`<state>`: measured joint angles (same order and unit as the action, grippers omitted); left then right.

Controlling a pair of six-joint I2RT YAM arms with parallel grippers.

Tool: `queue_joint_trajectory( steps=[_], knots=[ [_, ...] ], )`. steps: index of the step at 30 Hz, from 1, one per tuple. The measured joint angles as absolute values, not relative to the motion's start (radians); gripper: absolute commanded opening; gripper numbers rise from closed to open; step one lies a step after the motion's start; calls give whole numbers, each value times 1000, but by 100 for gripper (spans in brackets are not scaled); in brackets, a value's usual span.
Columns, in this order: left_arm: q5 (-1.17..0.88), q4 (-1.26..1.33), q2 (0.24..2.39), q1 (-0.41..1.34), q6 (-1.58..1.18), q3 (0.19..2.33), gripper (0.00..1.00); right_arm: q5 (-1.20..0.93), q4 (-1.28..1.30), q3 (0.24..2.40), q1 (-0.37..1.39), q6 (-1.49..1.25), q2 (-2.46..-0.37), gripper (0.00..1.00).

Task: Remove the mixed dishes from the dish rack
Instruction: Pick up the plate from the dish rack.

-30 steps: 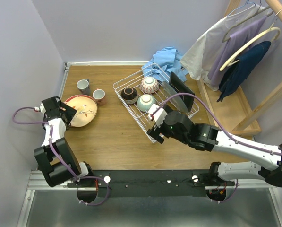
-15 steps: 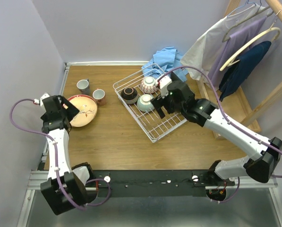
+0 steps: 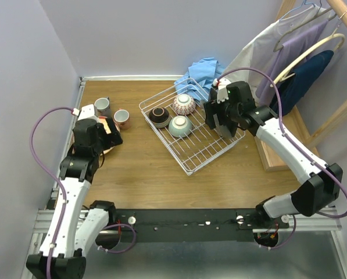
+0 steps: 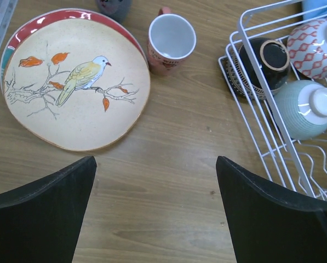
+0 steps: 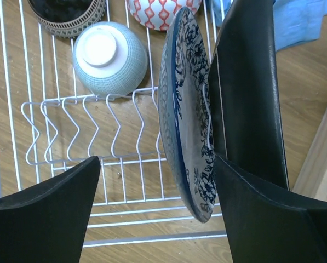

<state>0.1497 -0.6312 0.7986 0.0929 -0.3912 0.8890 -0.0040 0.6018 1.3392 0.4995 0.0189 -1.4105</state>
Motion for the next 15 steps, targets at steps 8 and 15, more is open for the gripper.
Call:
queue_joint_trajectory(
  steps=[8, 15],
  knots=[
    [165, -691, 600, 109, -399, 880, 99, -127, 605, 1348, 421, 17, -1481, 65],
    [171, -702, 543, 112, -448, 871, 99, -236, 601, 1358, 386, 23, -1526, 46]
  ],
)
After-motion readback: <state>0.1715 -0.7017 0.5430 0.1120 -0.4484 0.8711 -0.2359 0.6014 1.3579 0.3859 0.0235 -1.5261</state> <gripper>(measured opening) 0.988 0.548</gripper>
